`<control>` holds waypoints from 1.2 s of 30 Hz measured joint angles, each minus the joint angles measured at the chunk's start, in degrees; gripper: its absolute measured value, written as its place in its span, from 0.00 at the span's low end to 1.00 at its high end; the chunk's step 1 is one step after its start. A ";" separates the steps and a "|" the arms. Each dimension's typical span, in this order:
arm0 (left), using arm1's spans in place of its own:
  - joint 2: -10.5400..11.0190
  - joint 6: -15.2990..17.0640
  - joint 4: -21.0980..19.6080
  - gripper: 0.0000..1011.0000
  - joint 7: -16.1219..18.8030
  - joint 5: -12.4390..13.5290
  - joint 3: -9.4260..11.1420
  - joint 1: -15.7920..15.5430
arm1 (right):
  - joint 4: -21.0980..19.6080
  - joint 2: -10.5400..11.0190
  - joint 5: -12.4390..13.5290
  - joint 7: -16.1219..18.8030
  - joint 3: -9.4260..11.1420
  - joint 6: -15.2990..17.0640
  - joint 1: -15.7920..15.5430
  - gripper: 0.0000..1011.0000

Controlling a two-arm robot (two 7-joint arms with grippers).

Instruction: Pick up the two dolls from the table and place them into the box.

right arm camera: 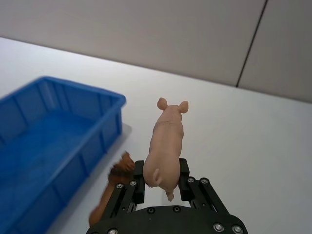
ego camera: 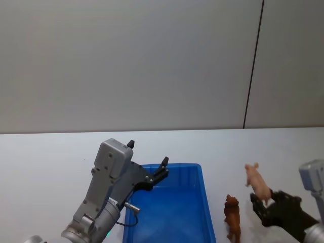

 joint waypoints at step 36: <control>0.00 0.00 0.00 0.99 0.00 0.00 0.00 0.00 | 4.78 -8.62 -2.56 17.10 -5.82 9.60 12.93 0.76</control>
